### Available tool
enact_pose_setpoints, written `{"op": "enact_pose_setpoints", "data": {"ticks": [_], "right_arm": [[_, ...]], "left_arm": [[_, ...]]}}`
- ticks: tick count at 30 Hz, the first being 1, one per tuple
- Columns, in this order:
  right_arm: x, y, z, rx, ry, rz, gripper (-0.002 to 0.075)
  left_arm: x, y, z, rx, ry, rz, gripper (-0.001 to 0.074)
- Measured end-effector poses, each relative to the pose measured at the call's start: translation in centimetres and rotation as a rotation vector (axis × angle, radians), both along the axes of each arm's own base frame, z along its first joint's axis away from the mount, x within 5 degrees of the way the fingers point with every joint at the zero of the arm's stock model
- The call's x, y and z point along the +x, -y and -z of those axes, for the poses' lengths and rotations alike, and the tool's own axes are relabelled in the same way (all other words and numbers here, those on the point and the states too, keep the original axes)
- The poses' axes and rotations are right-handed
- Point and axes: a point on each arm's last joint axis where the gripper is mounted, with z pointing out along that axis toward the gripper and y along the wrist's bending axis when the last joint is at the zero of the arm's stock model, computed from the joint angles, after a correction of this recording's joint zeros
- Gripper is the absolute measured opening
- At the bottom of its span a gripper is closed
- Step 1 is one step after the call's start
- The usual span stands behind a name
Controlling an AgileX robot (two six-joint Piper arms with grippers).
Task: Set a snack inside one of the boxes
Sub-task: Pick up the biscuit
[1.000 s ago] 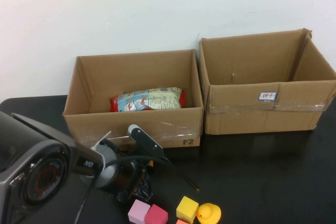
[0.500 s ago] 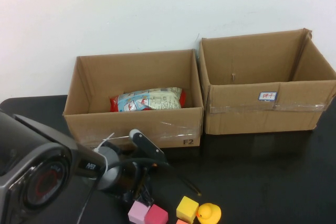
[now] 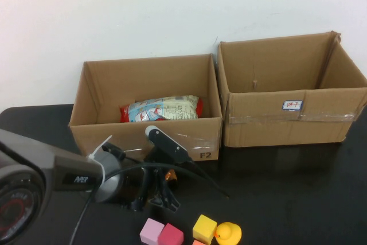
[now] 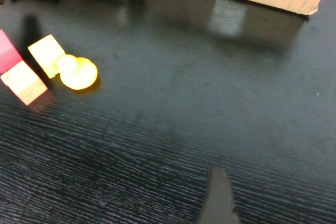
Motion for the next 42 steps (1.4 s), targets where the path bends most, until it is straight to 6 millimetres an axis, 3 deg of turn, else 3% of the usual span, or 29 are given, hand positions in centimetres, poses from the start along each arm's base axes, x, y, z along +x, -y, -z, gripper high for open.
{"op": "enact_pose_setpoints", "data": {"ticks": [6, 8, 14, 16, 18, 29, 36, 38, 42], "right_arm": [[0.0, 0.0, 0.0, -0.002, 0.002, 0.002, 0.047], [0.0, 0.0, 0.0, -0.002, 0.002, 0.002, 0.047], [0.0, 0.0, 0.0, -0.004, 0.004, 0.003, 0.047], [0.0, 0.0, 0.0, -0.002, 0.003, 0.004, 0.047], [0.0, 0.0, 0.0, -0.002, 0.003, 0.004, 0.047], [-0.2, -0.3, 0.1, 0.043, -0.031, -0.001, 0.047], [-0.3, -0.4, 0.1, 0.06, -0.044, -0.004, 0.0469], [-0.3, -0.4, 0.1, 0.06, -0.044, -0.004, 0.0469], [-0.3, -0.4, 0.1, 0.06, -0.044, -0.004, 0.0469]], "left_arm": [[-0.1, 0.2, 0.0, -0.07, -0.012, -0.06, 0.0035], [-0.1, 0.3, 0.0, -0.085, -0.016, -0.064, 0.0121], [-0.2, 0.6, 0.0, -0.115, -0.03, -0.049, 0.0511], [-0.2, 0.6, 0.1, -0.115, -0.031, -0.05, 0.058], [0.0, 0.8, 0.4, -0.114, -0.033, -0.05, 0.06], [1.7, 1.3, 3.2, -0.037, -0.033, -0.057, 0.0483], [2.1, 1.1, 3.5, -0.01, -0.025, -0.078, 0.0452], [2.1, 1.0, 3.6, -0.003, -0.021, -0.084, 0.0387], [2.2, 0.8, 3.8, 0.009, -0.022, -0.093, 0.0154]]}}
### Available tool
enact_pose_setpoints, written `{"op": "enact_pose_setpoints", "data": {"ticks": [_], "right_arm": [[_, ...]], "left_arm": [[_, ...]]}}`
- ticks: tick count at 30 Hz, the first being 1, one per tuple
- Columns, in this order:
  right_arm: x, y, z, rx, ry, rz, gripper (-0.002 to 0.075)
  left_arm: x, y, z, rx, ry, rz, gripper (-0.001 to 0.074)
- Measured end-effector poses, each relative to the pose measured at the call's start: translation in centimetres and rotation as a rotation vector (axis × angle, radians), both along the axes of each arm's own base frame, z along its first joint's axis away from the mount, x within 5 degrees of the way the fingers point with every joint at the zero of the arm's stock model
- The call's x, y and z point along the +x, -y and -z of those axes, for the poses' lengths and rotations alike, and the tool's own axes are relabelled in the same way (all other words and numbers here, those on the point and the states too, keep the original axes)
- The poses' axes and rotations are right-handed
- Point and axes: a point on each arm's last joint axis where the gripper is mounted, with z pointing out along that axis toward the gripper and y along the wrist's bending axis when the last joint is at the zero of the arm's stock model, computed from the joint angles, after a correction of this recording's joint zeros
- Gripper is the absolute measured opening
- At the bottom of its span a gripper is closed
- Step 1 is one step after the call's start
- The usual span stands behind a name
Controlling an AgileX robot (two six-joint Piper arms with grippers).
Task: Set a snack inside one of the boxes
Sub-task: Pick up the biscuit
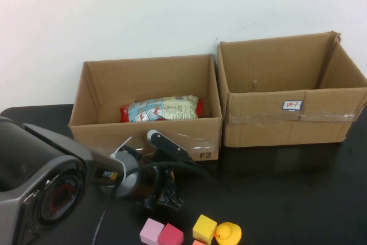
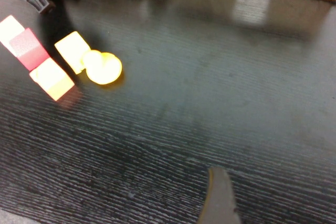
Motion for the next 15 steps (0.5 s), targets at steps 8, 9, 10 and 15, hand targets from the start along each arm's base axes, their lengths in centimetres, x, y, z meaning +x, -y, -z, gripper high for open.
{"op": "enact_pose_setpoints", "data": {"ticks": [8, 9, 10, 15], "right_arm": [[0.0, 0.0, 0.0, 0.002, -0.001, 0.0, 0.0459], [0.0, 0.0, 0.0, 0.002, -0.001, 0.0, 0.0451], [0.0, 0.0, 0.0, 0.002, -0.001, 0.0, 0.0442], [0.0, 0.0, 0.0, 0.0, 0.0, 0.0, 0.0414]], "left_arm": [[0.0, -0.1, -0.2, 0.004, 0.006, -0.005, 0.0016], [0.0, 0.0, -0.6, -0.01, 0.011, -0.007, 0.0013], [0.0, 0.2, -1.0, -0.024, 0.019, -0.007, 0.0011], [-0.2, 1.8, -5.2, -0.142, 0.086, 0.033, 0.0006]]}}
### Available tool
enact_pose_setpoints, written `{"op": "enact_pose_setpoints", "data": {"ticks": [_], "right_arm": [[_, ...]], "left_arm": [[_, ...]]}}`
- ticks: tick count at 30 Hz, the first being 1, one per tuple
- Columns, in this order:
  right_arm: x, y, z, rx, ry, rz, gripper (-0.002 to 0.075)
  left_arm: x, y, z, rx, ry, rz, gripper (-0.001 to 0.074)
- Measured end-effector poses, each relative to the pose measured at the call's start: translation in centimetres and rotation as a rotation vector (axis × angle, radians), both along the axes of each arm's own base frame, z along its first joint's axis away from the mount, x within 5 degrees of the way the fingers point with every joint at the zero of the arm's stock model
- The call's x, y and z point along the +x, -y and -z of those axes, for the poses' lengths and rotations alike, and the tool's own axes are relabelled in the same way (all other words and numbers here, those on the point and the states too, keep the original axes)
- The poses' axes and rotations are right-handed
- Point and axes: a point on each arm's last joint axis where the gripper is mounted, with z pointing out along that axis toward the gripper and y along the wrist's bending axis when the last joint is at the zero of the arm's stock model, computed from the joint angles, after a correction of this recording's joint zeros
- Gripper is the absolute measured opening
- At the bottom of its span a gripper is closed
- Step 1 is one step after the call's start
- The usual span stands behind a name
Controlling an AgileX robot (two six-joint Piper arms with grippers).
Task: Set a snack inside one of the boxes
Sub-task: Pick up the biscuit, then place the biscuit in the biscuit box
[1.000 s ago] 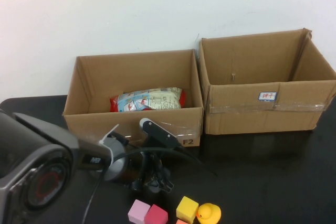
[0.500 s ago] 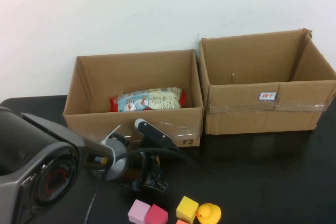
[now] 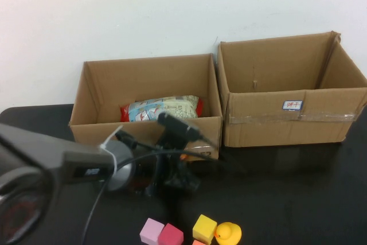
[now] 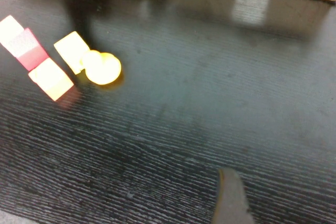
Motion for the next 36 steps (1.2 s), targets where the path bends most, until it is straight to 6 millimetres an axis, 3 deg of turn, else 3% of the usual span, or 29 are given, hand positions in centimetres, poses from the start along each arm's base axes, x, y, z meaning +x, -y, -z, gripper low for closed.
{"op": "enact_pose_setpoints", "data": {"ticks": [11, 15, 21, 23, 25, 30, 31, 33, 36], "right_arm": [[0.1, 0.1, 0.0, -0.01, 0.007, 0.001, 0.0409], [0.1, 0.2, 0.0, -0.021, 0.016, 0.003, 0.0408], [0.2, 0.3, -0.1, -0.047, 0.036, 0.007, 0.0408], [0.3, 0.4, -0.1, -0.053, 0.041, 0.008, 0.0408], [0.3, 0.4, -0.1, -0.061, 0.046, 0.009, 0.0408], [0.4, 0.5, -0.2, -0.065, 0.055, 0.009, 0.0408], [0.4, 0.5, -0.2, -0.065, 0.055, 0.009, 0.0407], [0.4, 0.5, -0.2, -0.066, 0.056, 0.01, 0.0408], [0.4, 0.6, -0.2, -0.077, 0.067, 0.011, 0.0407]], "left_arm": [[-3.3, 5.5, -10.5, -0.465, 0.063, 0.277, 0.0006], [-2.3, 7.2, -14.2, -0.622, 0.103, 0.279, 0.0006], [1.2, 10.2, -18.7, -0.742, 0.235, 0.304, 0.0006], [2.7, 11.1, -19.2, -0.754, 0.277, 0.296, 0.0025], [4.5, 12.2, -19.1, -0.753, 0.321, 0.274, 0.0099], [8.7, 13.6, -16.2, -0.752, 0.358, 0.231, 0.0449], [9.2, 13.5, -15.7, -0.76, 0.35, 0.217, 0.0491], [9.9, 13.1, -15.0, -0.768, 0.34, 0.191, 0.0503], [10.3, 12.4, -16.0, -0.78, 0.361, 0.176, 0.038]]}}
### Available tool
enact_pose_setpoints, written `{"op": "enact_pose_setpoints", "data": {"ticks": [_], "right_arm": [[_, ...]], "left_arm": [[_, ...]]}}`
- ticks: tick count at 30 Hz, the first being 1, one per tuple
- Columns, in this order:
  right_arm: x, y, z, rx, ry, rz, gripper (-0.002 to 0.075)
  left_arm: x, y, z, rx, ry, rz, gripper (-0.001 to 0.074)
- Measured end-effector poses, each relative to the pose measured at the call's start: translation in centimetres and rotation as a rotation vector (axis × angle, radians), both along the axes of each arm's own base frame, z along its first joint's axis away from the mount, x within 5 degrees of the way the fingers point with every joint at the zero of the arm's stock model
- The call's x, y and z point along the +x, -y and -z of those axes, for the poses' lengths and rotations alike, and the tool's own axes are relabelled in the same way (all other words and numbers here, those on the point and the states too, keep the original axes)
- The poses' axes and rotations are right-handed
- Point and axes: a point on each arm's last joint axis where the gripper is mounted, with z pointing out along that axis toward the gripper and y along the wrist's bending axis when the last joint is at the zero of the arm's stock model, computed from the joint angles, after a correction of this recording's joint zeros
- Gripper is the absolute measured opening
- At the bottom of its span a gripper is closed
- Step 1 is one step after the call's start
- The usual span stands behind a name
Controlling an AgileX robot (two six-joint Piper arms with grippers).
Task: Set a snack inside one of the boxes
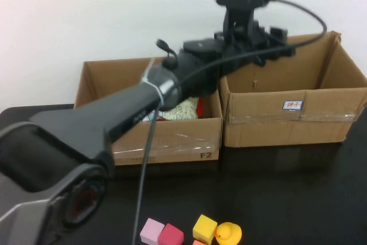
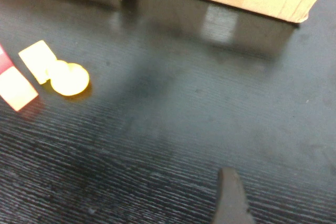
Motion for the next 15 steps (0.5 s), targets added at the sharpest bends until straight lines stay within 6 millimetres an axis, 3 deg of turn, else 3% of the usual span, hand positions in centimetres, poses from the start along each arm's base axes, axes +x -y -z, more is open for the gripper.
{"op": "enact_pose_setpoints", "data": {"ticks": [3, 5, 10, 12, 15], "right_arm": [[0.0, 0.0, 0.0, -0.004, 0.005, 0.0, 0.0407], [0.1, 0.1, 0.0, -0.011, 0.01, 0.001, 0.0407], [0.2, 0.2, -0.1, -0.034, 0.028, 0.005, 0.0407], [0.2, 0.3, -0.1, -0.037, 0.03, 0.005, 0.0407], [0.2, 0.3, -0.1, -0.038, 0.031, 0.005, 0.0398]], "left_arm": [[-0.7, -0.5, -3.1, 0.009, 0.08, 0.025, 0.0167], [-1.8, -0.8, -6.1, 0.044, 0.175, 0.074, 0.0071], [-5.3, -1.3, -11.5, 0.109, 0.273, 0.255, 0.0009], [-6.6, -1.8, -12.3, 0.212, 0.263, 0.342, 0.0005], [-7.7, -3.1, -11.8, 0.421, 0.163, 0.426, 0.0001]]}}
